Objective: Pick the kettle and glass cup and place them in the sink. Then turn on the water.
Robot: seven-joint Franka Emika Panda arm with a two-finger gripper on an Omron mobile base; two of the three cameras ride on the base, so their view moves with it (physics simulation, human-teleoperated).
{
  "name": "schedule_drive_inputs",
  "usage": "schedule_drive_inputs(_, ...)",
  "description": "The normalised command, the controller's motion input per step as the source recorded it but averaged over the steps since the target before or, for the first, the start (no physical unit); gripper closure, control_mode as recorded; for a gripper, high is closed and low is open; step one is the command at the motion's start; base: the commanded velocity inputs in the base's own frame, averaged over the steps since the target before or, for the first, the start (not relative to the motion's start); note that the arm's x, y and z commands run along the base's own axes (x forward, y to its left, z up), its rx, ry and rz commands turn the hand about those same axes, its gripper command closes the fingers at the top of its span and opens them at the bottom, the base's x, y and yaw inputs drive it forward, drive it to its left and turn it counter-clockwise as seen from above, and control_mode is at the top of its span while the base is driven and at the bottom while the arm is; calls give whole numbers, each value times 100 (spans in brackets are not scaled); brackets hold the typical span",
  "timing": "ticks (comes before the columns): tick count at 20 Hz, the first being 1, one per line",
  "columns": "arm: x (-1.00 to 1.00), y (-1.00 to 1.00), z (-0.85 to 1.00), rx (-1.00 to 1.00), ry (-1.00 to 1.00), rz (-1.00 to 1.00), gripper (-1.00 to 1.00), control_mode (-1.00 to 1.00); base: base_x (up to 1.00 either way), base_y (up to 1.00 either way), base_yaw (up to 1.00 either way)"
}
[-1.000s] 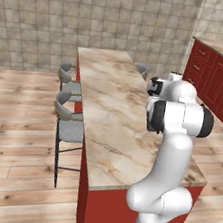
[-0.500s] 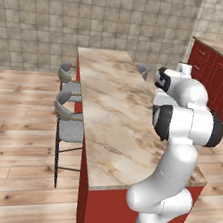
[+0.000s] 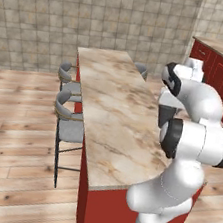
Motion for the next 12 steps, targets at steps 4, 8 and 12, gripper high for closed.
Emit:
schedule_drive_inputs(4, -54, 23, 40, 0, 0, 0, 100, -100, 0, 0, 0)
schedule_drive_inputs(8, -30, 34, 31, 0, 1, 0, 100, -100, 0, 0, 0)
schedule_drive_inputs(12, -26, 33, 12, 0, 2, 0, 100, -100, 0, 0, 0)
